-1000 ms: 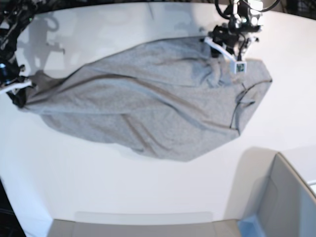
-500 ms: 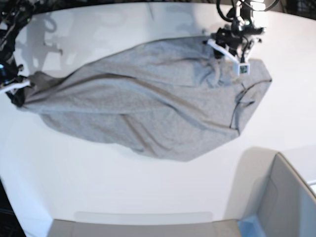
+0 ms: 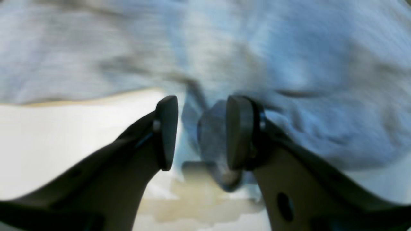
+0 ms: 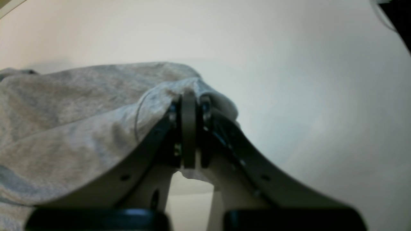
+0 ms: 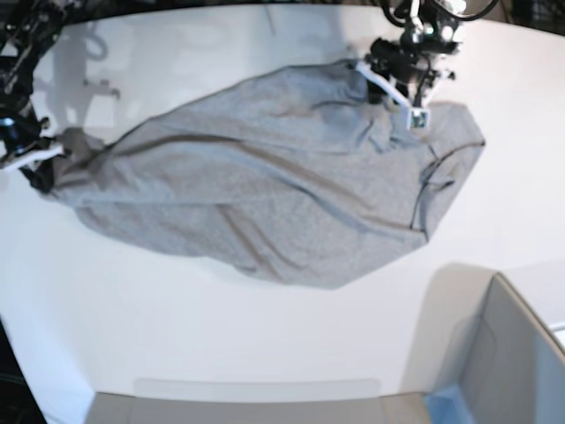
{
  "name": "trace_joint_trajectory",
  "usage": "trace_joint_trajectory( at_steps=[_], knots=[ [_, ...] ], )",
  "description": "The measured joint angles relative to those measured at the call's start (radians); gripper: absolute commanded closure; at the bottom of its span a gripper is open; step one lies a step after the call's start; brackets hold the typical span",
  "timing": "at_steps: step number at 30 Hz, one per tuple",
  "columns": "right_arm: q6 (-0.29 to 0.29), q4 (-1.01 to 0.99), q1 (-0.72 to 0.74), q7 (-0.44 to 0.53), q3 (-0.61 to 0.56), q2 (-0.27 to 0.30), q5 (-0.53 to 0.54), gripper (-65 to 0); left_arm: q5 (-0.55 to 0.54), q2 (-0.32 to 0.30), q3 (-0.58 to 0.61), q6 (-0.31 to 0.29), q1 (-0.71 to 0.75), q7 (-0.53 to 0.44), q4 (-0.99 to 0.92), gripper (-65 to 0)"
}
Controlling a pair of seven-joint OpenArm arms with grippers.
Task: Layout the t-shirt on the table in an organized manner, then fold the t-shirt properly
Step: 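Release and regrasp the shirt edge with the left gripper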
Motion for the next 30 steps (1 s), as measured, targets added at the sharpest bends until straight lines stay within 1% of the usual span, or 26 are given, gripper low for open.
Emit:
trace_joint_trajectory(
  at_steps=[3,7,12,14,15,16,18,20,21,23,24,25,27,29,30],
  knots=[
    [-0.001,0.000,0.002,0.000,-0.008,0.000,-0.001,0.0,-0.007,0.000,-0.021,-0.001,-0.055,0.040,-0.003,-24.0],
    [0.001,-0.002,0.002,0.000,-0.036,-0.002,0.000,0.0,-0.008,0.007,-0.069,-0.005,-0.174,0.163,-0.004,-23.8],
    [0.000,-0.002,0.023,0.002,-0.035,-0.003,-0.002,0.0,-0.007,0.010,-0.133,-0.004,-0.323,0.216,-0.004,-23.8],
    [0.000,-0.002,0.024,0.003,-0.039,-0.003,-0.003,0.0,-0.007,0.026,-0.154,-0.004,-0.372,0.200,-0.004,-23.7],
    [0.000,-0.002,0.024,0.003,-0.045,-0.003,-0.003,0.0,-0.007,0.041,-0.175,-0.004,-0.395,0.158,-0.004,-23.7],
    [0.000,-0.002,0.022,0.003,-0.047,-0.003,-0.003,0.0,-0.007,0.058,-0.198,-0.004,-0.414,0.091,-0.004,-23.7],
    [0.000,-0.002,0.023,0.003,-0.048,-0.003,-0.003,0.0,-0.003,0.088,-0.222,0.003,-0.440,-0.069,-0.005,-23.7],
    [0.000,-0.002,0.025,0.002,-0.048,-0.003,-0.004,0.0,-0.004,0.095,-0.221,0.000,-0.439,-0.235,-0.004,-23.7],
    [0.000,-0.002,0.031,0.001,-0.048,-0.004,-0.003,0.0,-0.006,0.096,-0.220,-0.004,-0.431,-0.301,-0.005,-23.7],
    [0.000,-0.002,0.036,0.004,-0.048,-0.003,-0.003,0.0,-0.007,0.098,-0.218,-0.007,-0.377,-0.515,-0.005,-23.7],
    [0.000,-0.002,0.036,0.003,-0.048,-0.001,-0.003,0.0,-0.003,0.097,-0.202,-0.006,-0.344,-0.569,-0.004,-23.7],
    [0.000,-0.002,0.035,0.003,-0.048,0.000,-0.002,0.0,0.001,0.092,-0.181,0.016,-0.312,-0.637,-0.007,-23.7],
    [0.000,-0.002,0.035,0.003,-0.046,0.001,-0.003,0.0,-0.001,0.072,-0.135,0.000,-0.235,-0.736,-0.009,-23.7],
    [0.000,-0.002,0.035,0.003,-0.046,0.001,-0.002,0.0,0.007,0.035,-0.068,-0.013,-0.153,-0.790,-0.010,-23.7],
    [0.000,-0.002,0.035,0.003,-0.046,0.001,-0.003,0.0,0.033,-0.001,-0.032,-0.026,-0.100,-0.803,-0.011,-23.7]
  ],
)
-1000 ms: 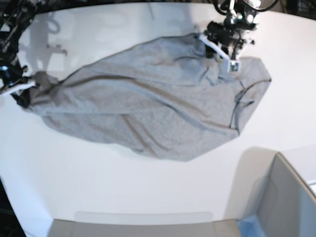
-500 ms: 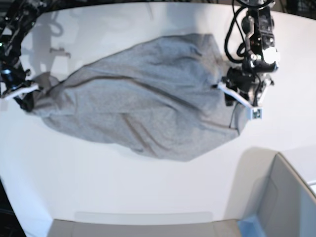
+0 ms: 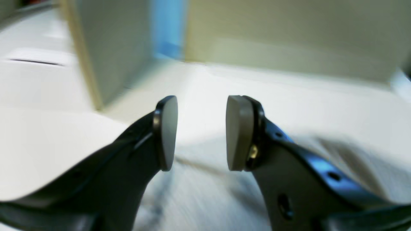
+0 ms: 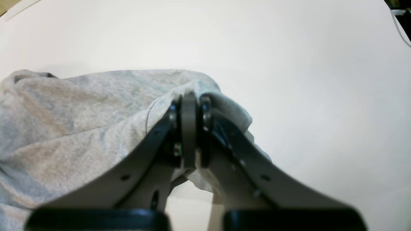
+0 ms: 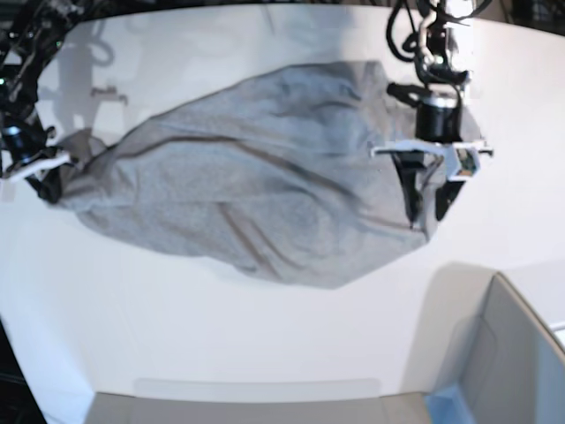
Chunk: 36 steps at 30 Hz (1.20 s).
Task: Layout the t-shirt on the table in an organized manner, then fold the t-shirt properly
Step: 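Release and regrasp the shirt edge with the left gripper, then lift the shirt high with both grippers and shake it out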
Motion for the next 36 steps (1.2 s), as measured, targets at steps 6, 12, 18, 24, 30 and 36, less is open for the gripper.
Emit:
trace_joint_trajectory(
  at_steps=[6,12,18,24,30,36],
  knots=[
    [0.000,0.000,0.006,-0.001,-0.001,0.002,0.000,0.0,0.137,-0.106,0.150,0.017,0.223,-0.089,0.002,-27.1],
    [0.000,0.000,0.008,0.000,-0.002,0.008,0.000,0.0,0.155,-0.125,0.158,0.020,0.285,-0.006,0.002,-30.6],
    [0.000,0.000,0.008,0.000,-0.002,0.008,0.000,0.0,0.173,-0.218,0.227,0.022,0.341,0.111,0.003,-30.6],
    [0.000,0.000,0.008,-0.001,-0.002,0.026,0.000,0.0,0.171,-0.256,0.340,0.019,0.366,0.128,0.004,-30.6],
    [0.000,0.000,0.008,0.000,-0.002,0.027,0.000,0.0,0.170,-0.253,0.349,0.022,0.349,0.233,0.004,-30.6],
    [0.000,0.000,0.005,0.000,-0.002,0.027,0.000,0.0,0.169,-0.226,0.347,0.023,0.277,0.305,0.004,-30.5]
  ],
)
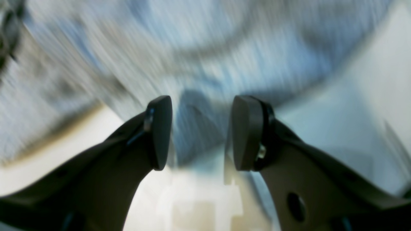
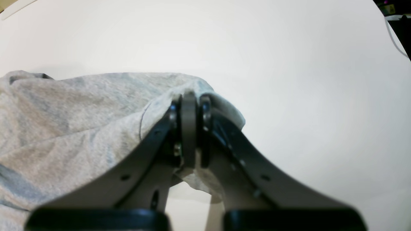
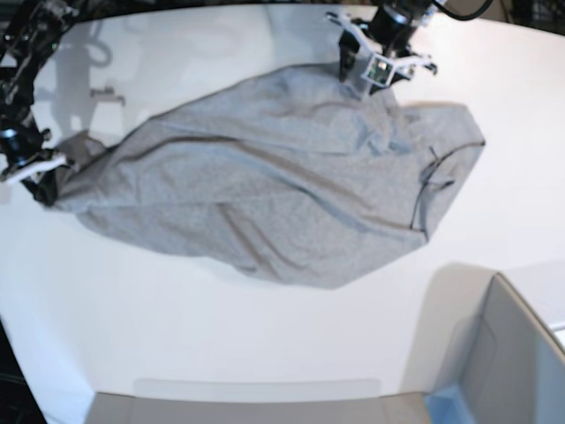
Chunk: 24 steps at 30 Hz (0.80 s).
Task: Layout the t-shirt on the table in an organized manner, then fold the t-shirt properly
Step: 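Lift the shirt high with both grippers and shake it out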
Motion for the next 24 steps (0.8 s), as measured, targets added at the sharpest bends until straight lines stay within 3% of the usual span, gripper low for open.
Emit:
trace_joint_trajectory(
  at_steps=[24],
  knots=[
    [0.000,0.000,-0.002,0.000,0.000,0.000,0.000,0.0,0.000,0.012,-0.060,0.001,0.004,0.011,-0.071,-30.5]
  ],
)
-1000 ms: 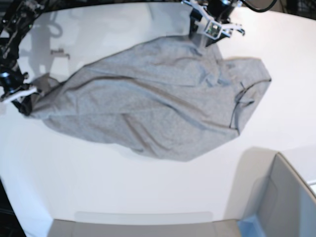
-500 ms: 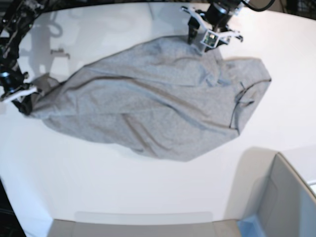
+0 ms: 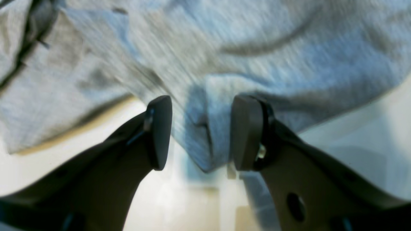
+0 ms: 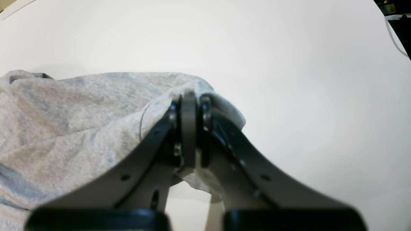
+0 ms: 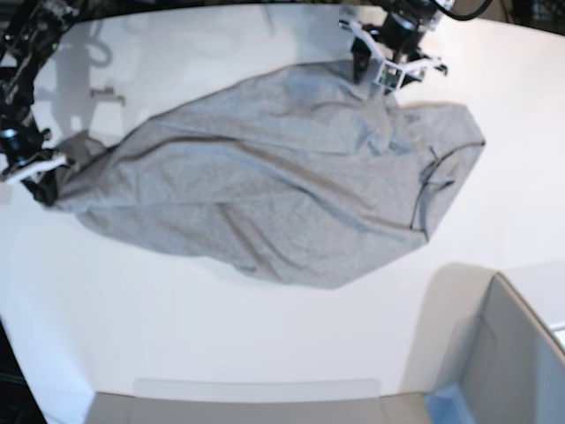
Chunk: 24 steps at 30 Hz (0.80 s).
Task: Layout the t-shirt on the table in an organized manner, then fold the t-shirt properly
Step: 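Lift the shirt high with both grippers and shake it out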
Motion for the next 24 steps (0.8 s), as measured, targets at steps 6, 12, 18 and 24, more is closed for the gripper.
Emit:
trace_joint_trajectory(
  at_steps=[6,12,18,24],
  knots=[
    [0.000,0.000,0.000,0.000,0.000,0.000,0.000,0.0,0.000,0.002,0.003,-0.005,0.002,0.000,-0.002,-24.2],
    [0.000,0.000,0.000,0.000,0.000,0.000,0.000,0.0,-0.001,0.002,0.023,-0.005,0.001,-0.013,-0.042,-17.3],
    [0.000,0.000,0.000,0.000,0.000,0.000,0.000,0.0,0.000,0.000,0.063,-0.005,-0.016,-0.029,-0.056,-5.4],
    [0.000,0.000,0.000,0.000,0.004,0.000,0.000,0.0,0.000,0.002,0.060,-0.005,-0.021,-0.021,-0.052,0.0]
  ],
)
